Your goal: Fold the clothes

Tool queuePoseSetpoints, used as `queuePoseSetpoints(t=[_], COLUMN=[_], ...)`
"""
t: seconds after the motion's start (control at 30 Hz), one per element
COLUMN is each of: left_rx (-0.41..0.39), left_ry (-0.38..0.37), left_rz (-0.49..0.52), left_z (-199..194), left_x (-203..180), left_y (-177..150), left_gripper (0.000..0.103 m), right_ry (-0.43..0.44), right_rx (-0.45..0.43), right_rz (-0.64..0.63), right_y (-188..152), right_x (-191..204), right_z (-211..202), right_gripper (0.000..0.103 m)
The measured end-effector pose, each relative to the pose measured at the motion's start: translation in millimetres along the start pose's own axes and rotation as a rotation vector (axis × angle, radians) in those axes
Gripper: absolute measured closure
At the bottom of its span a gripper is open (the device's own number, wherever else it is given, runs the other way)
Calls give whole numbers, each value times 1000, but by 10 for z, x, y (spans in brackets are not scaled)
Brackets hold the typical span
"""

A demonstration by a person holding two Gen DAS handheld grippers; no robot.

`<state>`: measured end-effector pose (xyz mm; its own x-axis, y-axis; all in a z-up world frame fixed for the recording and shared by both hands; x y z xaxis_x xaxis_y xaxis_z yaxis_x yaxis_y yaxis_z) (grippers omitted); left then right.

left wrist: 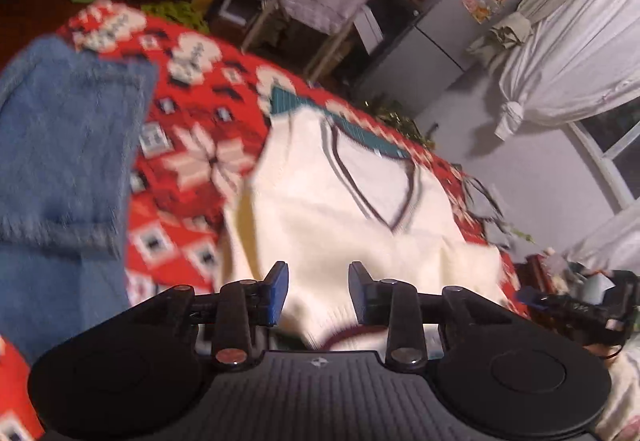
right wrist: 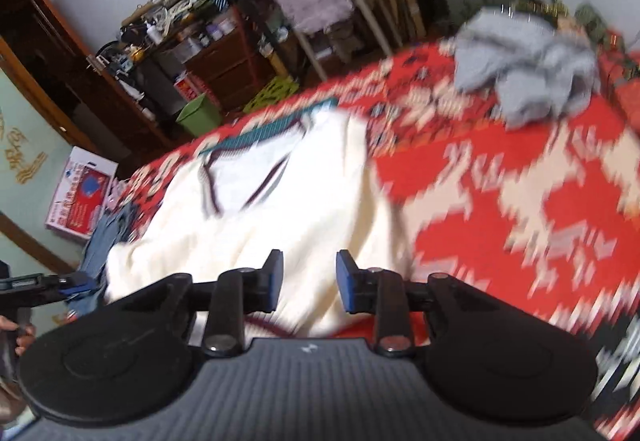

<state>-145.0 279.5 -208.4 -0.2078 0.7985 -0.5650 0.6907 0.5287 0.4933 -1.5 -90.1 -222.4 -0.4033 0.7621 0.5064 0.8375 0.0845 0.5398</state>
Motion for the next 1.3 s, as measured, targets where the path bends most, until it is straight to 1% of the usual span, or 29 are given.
queuePoseSetpoints(t=[0.1, 0.2, 0.33, 0.4, 0.57, 0.63, 0.7, 0.8, 0.83, 0.87, 0.9, 1.0, 1.07, 1.2, 1.3], left_rx=[13, 10, 2, -1, -25, -36, -39, -31, -29, -29, -31, -31, -30, -16, 18], left_ry=[-7, -16, -21, -15, -37, -31, -44, -41, -38, -39, -42, -46, -51, -74, -65], left_rz=[-30, -73, -122, -136, -174, -177, -197, -207, -206, -204, -202, -180, -176, -190, -169], left_z=[79, 153, 255, 314, 423, 442, 457, 484, 485, 475, 457, 366, 269, 31, -113], left_x=[-3, 22, 53, 73, 82, 93, 105, 129, 135, 136, 137, 132, 145, 165, 179], left_y=[-194, -330, -467, -512, -525, -518, -516, -538, -547, -551, -551, -541, -529, -533, -598], left_gripper=[70, 70, 68, 68, 68, 73, 76, 91, 93, 94, 96, 96, 97, 97, 97], right_ry=[23, 52, 60, 64, 81, 86, 107, 120, 121, 121, 119, 110, 87, 19, -32], right_rx=[11, 10, 0, -11, -42, -55, -49, -29, -23, -23, -26, -35, -40, -12, 9], right_rz=[33, 94, 142, 172, 273, 307, 307, 301, 304, 313, 310, 294, 249, 154, 84], right_y=[-207, -346, -451, -485, -507, -492, -487, -485, -481, -486, -485, -477, -456, -510, -549], right_x=[51, 87, 85, 55, -87, -135, -117, -71, -61, -73, -78, -87, -76, -111, -140], right_z=[81, 184, 333, 398, 494, 512, 551, 639, 669, 683, 679, 658, 558, 260, 30], right_gripper=[71, 71, 71, 69, 69, 69, 70, 70, 73, 86, 96, 97, 97, 97, 97])
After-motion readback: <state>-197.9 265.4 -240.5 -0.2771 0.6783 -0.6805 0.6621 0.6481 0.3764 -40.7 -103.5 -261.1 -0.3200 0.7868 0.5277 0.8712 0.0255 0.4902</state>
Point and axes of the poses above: each gripper's, at about its wrist camera, not at the fingertips, and z roughly the way its jaws point, x to its left, y to its top, the point moved 10 cm from there along z, roughly the way its jaws point, and after that the axes turned 2 degrees about x, right-handed, at the moved point
